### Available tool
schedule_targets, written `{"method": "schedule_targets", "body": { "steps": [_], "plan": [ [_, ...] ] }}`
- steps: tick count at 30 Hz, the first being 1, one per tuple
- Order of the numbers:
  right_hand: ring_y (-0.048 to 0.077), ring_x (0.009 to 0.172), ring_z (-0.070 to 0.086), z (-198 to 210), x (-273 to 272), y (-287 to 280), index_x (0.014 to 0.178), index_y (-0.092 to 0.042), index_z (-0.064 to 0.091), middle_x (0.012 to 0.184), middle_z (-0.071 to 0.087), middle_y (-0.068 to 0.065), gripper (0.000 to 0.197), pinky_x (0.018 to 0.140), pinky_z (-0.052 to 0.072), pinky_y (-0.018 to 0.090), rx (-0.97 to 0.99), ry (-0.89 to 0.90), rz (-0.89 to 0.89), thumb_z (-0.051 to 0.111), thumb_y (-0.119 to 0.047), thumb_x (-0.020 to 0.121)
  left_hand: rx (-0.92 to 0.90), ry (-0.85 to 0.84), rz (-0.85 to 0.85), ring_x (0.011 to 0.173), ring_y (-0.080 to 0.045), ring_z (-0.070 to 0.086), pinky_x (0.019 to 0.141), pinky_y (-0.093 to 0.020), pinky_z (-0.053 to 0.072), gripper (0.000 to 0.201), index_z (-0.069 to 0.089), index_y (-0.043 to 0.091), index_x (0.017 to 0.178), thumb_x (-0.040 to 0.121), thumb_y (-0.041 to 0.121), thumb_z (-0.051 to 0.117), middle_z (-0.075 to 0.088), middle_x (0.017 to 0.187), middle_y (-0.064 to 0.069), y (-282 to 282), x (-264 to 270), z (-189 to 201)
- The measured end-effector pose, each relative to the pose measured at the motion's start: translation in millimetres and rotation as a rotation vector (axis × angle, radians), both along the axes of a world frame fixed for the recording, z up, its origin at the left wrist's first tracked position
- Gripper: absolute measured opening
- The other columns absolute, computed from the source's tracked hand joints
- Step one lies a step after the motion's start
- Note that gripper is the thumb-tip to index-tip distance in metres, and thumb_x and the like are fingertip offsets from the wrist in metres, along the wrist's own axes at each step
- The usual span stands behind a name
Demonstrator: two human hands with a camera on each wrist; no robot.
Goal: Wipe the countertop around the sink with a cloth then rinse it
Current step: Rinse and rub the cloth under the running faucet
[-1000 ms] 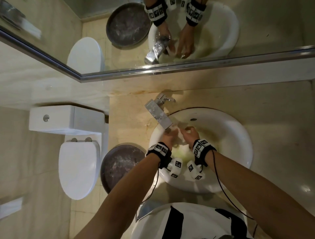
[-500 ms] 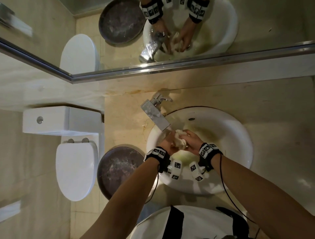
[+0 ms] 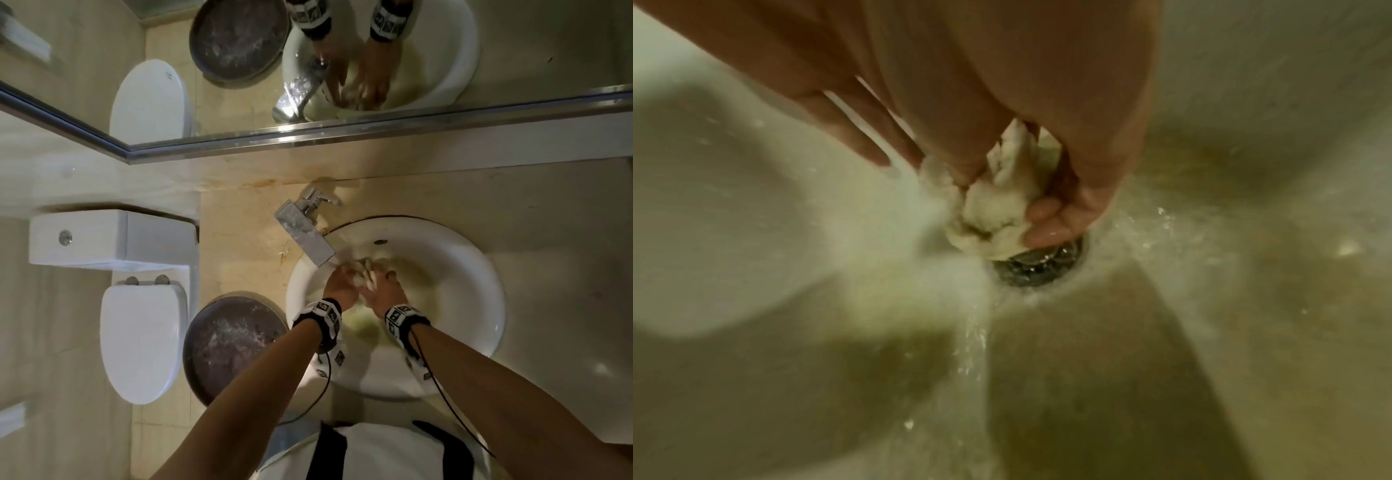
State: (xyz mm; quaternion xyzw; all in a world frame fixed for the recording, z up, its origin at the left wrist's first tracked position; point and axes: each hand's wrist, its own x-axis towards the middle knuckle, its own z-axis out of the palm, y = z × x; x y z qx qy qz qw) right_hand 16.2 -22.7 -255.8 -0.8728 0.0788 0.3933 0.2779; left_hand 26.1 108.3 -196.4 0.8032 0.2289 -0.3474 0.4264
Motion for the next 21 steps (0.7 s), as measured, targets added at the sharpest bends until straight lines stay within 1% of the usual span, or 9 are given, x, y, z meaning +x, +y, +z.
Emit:
{"method": "schedule_targets", "body": {
  "steps": [2, 4, 7, 9, 11, 13, 15, 18, 21],
  "plan": [
    [0.032, 0.107, 0.063, -4.0, 11.6, -2.2, 0.147, -0.032, 0.033, 0.136, 0.053, 0.010, 0.064, 0.086, 0.055, 0.041, 0.010, -0.033, 0.073, 0.061, -0.047, 0.092, 0.103, -0.023, -0.245, 0.131, -0.032, 0.046, 0.108, -0.036, 0.040, 0.051, 0.044, 0.004, 0.139, 0.089, -0.005, 0.046, 0.046, 0.142, -0.016, 1.9, -0.8, -2.1],
    [0.027, 0.095, 0.067, -1.5, 25.4, -2.8, 0.138, -0.029, 0.045, 0.124, 0.064, 0.005, 0.055, 0.077, 0.055, 0.037, 0.003, -0.025, 0.125, 0.064, -0.046, 0.089, 0.213, -0.011, -0.411, 0.137, -0.029, 0.039, 0.109, -0.031, 0.035, 0.059, 0.025, 0.011, 0.151, 0.096, 0.005, 0.045, 0.033, 0.153, -0.011, 0.6, -2.4, -4.5],
    [0.028, 0.094, 0.064, 5.6, 35.6, -5.8, 0.134, -0.019, 0.054, 0.123, 0.064, 0.007, 0.048, 0.069, 0.048, 0.031, -0.006, 0.030, 0.198, 0.061, -0.044, 0.093, 0.175, 0.003, -0.381, 0.125, -0.034, 0.051, 0.094, -0.035, 0.045, 0.064, 0.015, 0.015, 0.152, 0.098, 0.014, 0.050, 0.029, 0.153, -0.010, -3.2, -7.5, -9.0],
    [0.027, 0.077, 0.066, 10.9, 30.4, -10.2, 0.126, -0.014, 0.059, 0.108, 0.069, 0.011, 0.041, 0.063, 0.052, 0.034, 0.091, 0.075, 0.131, 0.051, -0.044, 0.100, 0.160, 0.033, -0.321, 0.115, -0.035, 0.057, 0.082, -0.034, 0.048, 0.070, 0.009, 0.017, 0.153, 0.099, 0.022, 0.053, 0.020, 0.150, -0.008, -5.9, -12.4, -10.8],
    [0.028, 0.068, 0.070, 17.6, 19.6, -21.4, 0.123, -0.010, 0.059, 0.088, 0.072, 0.012, 0.045, 0.067, 0.060, 0.042, 0.246, 0.137, -0.033, 0.044, -0.047, 0.103, 0.196, 0.051, -0.295, 0.114, -0.034, 0.057, 0.084, -0.033, 0.049, 0.076, 0.003, 0.013, 0.154, 0.099, 0.025, 0.054, 0.016, 0.150, -0.010, -7.1, -15.4, -13.1],
    [0.029, 0.090, 0.072, 23.7, 10.9, -37.8, 0.135, -0.012, 0.053, 0.107, 0.073, 0.012, 0.047, 0.087, 0.057, 0.043, 0.252, 0.125, -0.066, 0.041, -0.046, 0.104, 0.266, 0.098, -0.301, 0.133, -0.034, 0.044, 0.101, -0.032, 0.041, 0.078, 0.001, 0.006, 0.155, 0.098, 0.017, 0.053, 0.011, 0.157, -0.015, -6.0, -19.4, -14.4],
    [0.031, 0.117, 0.061, 24.1, 7.4, -54.2, 0.142, -0.016, 0.046, 0.132, 0.061, 0.011, 0.043, 0.100, 0.048, 0.041, 0.086, -0.025, -0.054, 0.045, -0.037, 0.104, 0.313, 0.122, -0.240, 0.142, -0.033, 0.033, 0.108, -0.031, 0.035, 0.081, 0.002, 0.001, 0.155, 0.093, 0.005, 0.055, 0.011, 0.160, -0.018, -3.9, -25.2, -13.3],
    [0.036, 0.115, 0.055, 23.8, -0.6, -61.2, 0.135, -0.015, 0.040, 0.132, 0.050, 0.015, 0.048, 0.093, 0.050, 0.042, -0.061, -0.275, -0.060, 0.062, -0.032, 0.095, 0.304, -0.041, -0.129, 0.125, -0.037, 0.049, 0.099, -0.038, 0.044, 0.064, 0.028, 0.002, 0.147, 0.089, -0.004, 0.055, 0.035, 0.146, -0.020, -5.4, -35.9, -10.6],
    [0.035, 0.122, 0.049, 17.2, -13.5, -44.0, 0.142, -0.023, 0.038, 0.135, 0.046, 0.012, 0.067, 0.096, 0.047, 0.044, -0.006, -0.278, 0.213, 0.070, -0.043, 0.087, 0.211, -0.238, -0.343, 0.120, -0.034, 0.050, 0.093, -0.040, 0.050, 0.068, 0.036, 0.015, 0.140, 0.080, -0.011, 0.051, 0.035, 0.143, -0.010, -10.6, -50.2, -18.7]
  ]
}}
